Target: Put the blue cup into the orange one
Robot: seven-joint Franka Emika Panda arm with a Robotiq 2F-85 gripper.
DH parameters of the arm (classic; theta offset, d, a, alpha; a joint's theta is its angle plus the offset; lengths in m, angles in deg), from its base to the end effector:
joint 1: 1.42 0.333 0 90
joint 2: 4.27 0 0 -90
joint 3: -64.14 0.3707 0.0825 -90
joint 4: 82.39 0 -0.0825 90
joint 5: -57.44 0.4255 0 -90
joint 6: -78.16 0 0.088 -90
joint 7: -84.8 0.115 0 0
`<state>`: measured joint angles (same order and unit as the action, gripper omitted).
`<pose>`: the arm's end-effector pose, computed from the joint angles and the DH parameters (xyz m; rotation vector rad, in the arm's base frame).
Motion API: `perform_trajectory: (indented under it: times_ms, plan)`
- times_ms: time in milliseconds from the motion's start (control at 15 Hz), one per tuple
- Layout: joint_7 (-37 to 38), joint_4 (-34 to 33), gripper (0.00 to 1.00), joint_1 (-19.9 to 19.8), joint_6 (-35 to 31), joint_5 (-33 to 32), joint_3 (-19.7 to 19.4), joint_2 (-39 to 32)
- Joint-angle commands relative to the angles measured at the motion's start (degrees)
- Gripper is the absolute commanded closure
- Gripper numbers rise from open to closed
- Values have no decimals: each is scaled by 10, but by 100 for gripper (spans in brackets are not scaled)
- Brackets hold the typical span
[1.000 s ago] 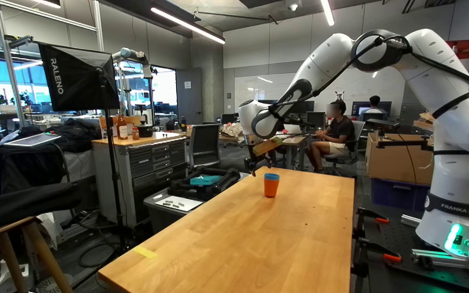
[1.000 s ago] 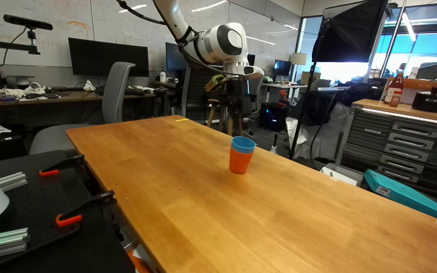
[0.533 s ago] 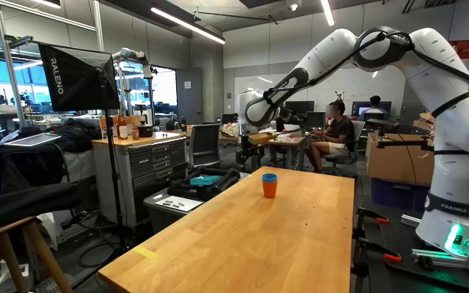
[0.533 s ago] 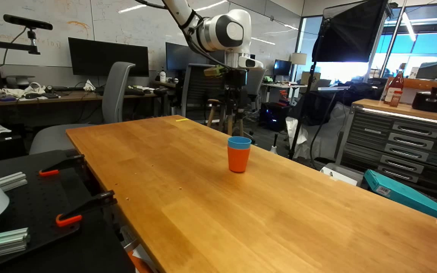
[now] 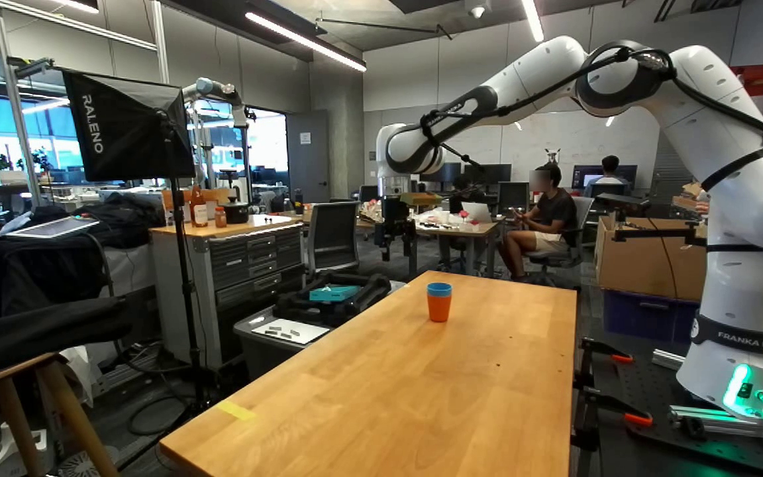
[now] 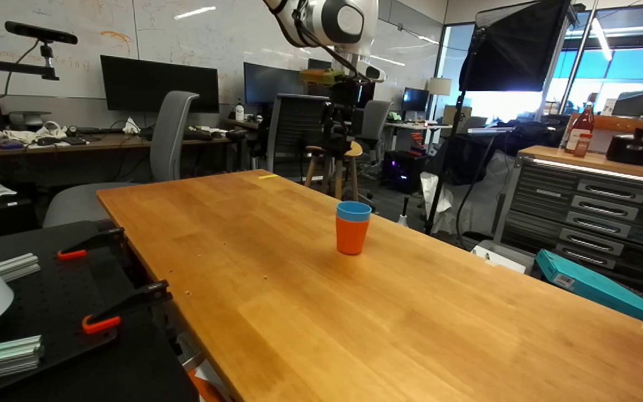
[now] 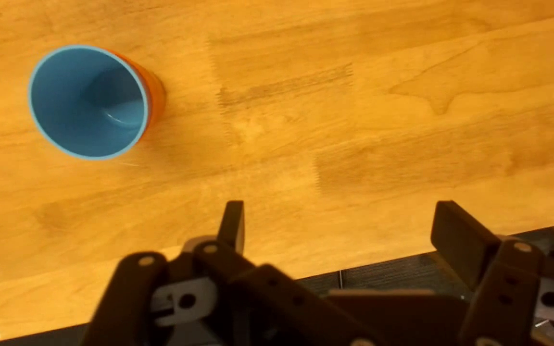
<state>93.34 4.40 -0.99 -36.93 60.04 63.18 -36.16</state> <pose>0.7594 -0.0019 0.3521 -3.1007 0.2745 0.1006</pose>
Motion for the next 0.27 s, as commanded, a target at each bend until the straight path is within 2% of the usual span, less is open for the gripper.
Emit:
perform_trajectory:
  times_ms: [0, 67, 200]
  plan:
    - [-39, -68, 0, -7, 55, 7, 9, -25]
    - [-16, -22, 0, 0, 23, 0, 1, -3]
    - [-23, -36, 0, 0, 35, 0, 2, -8]
